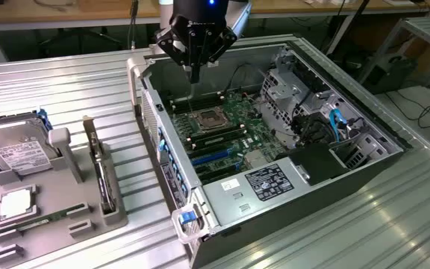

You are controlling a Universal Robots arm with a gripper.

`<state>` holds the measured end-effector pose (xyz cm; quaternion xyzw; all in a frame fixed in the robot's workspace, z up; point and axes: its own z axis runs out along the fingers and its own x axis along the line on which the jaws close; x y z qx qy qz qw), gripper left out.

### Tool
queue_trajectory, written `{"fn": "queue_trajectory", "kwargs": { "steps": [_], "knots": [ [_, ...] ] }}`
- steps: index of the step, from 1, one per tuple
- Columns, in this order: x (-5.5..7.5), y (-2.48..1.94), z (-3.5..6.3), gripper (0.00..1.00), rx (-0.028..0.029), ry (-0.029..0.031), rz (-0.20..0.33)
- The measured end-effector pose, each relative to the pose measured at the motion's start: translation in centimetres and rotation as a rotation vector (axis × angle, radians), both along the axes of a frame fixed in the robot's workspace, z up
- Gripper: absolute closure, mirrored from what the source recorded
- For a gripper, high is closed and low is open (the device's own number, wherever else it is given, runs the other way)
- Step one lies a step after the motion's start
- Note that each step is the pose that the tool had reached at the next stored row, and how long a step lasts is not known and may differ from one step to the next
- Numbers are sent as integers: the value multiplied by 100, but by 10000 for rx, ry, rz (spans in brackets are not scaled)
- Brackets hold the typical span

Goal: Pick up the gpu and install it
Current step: 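Reach for the gpu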

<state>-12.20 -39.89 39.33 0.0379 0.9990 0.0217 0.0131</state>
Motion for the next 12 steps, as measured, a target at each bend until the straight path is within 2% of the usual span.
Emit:
{"fn": "queue_trajectory", "kwargs": {
  "steps": [12],
  "knots": [
    [-72,0,0,89,-1,0,1]
  ]
}}
